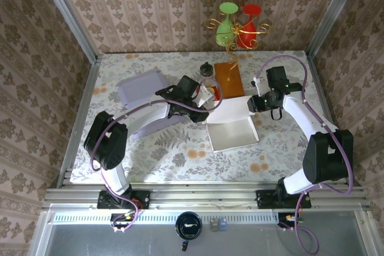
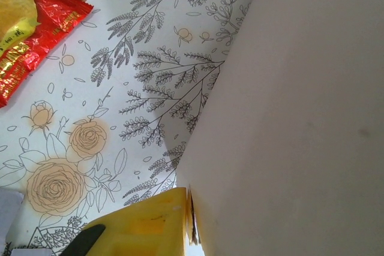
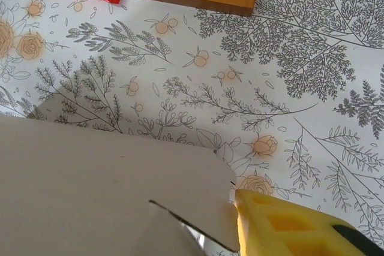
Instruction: Fold the paper box
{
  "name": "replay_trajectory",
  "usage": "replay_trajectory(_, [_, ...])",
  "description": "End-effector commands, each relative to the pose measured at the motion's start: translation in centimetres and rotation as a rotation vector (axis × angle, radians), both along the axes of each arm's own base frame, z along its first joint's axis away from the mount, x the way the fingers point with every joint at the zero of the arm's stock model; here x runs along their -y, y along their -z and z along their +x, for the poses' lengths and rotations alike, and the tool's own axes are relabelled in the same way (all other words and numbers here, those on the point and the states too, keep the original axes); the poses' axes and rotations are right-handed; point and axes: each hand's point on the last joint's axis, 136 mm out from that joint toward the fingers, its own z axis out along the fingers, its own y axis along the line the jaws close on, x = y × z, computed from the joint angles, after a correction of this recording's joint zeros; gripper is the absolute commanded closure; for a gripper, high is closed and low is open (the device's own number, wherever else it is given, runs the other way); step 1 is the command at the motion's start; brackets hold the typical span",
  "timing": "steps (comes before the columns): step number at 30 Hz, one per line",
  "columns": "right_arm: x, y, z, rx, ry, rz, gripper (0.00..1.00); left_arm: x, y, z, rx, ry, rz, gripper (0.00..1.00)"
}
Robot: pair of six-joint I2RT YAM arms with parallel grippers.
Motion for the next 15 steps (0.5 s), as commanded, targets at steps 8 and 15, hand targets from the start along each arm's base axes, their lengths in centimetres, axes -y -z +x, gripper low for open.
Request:
replay_trajectory(8, [-1.15,-0.45,0.83,0.026,-0.025,0.012,0.74,0.56,-0.39,0.38,0.019,-0.021,0.028,0.9])
replay_trajectory(15, [-0.98,-0.8,0.97,0.053,-0.016,0.001,0.86,0.36,-0.87,0.97,0.057,-0.064,0.062,0.96])
